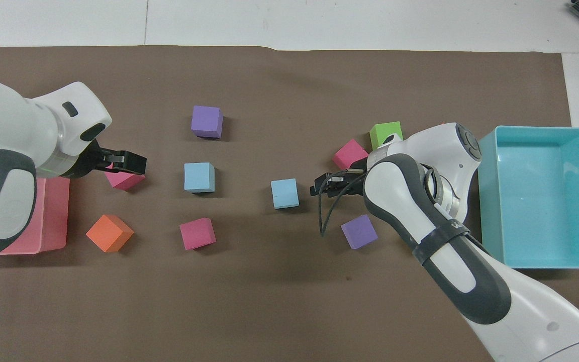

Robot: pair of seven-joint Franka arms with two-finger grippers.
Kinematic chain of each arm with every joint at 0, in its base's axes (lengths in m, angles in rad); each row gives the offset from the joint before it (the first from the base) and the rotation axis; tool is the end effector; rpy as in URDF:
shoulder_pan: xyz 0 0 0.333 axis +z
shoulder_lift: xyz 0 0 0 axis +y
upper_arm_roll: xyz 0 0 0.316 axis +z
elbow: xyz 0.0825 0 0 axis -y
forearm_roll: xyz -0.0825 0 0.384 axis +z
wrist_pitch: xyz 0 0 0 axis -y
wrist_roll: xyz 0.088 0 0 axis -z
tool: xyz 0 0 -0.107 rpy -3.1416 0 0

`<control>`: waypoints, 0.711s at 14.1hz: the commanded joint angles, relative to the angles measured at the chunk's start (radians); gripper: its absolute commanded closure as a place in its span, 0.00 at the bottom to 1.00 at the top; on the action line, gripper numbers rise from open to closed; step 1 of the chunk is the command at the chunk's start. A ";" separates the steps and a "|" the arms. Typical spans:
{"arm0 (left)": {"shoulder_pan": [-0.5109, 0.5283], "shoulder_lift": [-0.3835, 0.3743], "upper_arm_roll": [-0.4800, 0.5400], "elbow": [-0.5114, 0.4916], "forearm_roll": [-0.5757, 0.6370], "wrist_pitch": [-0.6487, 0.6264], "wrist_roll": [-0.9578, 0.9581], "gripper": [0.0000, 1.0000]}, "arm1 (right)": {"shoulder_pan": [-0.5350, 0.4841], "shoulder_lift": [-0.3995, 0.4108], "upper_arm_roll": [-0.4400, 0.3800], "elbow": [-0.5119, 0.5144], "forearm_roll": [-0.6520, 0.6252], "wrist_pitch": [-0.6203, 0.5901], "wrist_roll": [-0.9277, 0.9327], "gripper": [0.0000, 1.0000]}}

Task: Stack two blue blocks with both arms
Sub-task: 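Reach the left gripper to the other light-blue cube near the pink cube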

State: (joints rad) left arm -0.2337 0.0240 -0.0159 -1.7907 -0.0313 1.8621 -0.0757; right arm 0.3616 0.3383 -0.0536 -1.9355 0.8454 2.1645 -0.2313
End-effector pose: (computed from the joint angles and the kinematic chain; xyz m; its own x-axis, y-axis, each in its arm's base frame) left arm 0.5572 -0.1444 0.5316 0.9855 -0.1639 0.0448 -0.1655 -0.9856 0.0342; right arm 0.5750 0.2155 0.3123 0.9927 0.0488 -0.1101 -0.0273 -0.7992 -0.6004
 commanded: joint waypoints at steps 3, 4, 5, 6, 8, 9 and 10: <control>-0.079 0.105 0.014 -0.029 0.017 0.141 -0.099 0.00 | -0.015 0.007 0.008 -0.034 0.053 0.021 -0.031 1.00; -0.088 0.129 0.014 -0.033 0.019 0.170 -0.105 0.00 | -0.018 0.013 0.008 -0.033 0.053 0.023 -0.032 1.00; -0.094 0.145 0.014 -0.044 0.022 0.199 -0.105 0.00 | -0.023 0.014 0.008 -0.033 0.055 0.018 -0.036 1.00; -0.098 0.155 0.014 -0.067 0.024 0.241 -0.107 0.00 | -0.030 0.015 0.008 -0.033 0.078 0.012 -0.039 1.00; -0.101 0.160 0.014 -0.107 0.022 0.311 -0.113 0.00 | -0.036 0.013 0.008 -0.034 0.096 0.008 -0.040 1.00; -0.101 0.172 0.014 -0.122 0.022 0.340 -0.128 0.00 | -0.038 0.014 0.008 -0.034 0.107 0.005 -0.040 1.00; -0.108 0.183 0.014 -0.124 0.024 0.357 -0.147 0.00 | -0.046 0.025 0.009 -0.033 0.136 -0.005 -0.043 1.00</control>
State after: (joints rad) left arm -0.3183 0.2084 -0.0157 -1.8767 -0.0287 2.1620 -0.1788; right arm 0.3401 0.3546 -0.0562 -1.9614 0.9233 2.1682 -0.2316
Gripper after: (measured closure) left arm 0.000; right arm 0.991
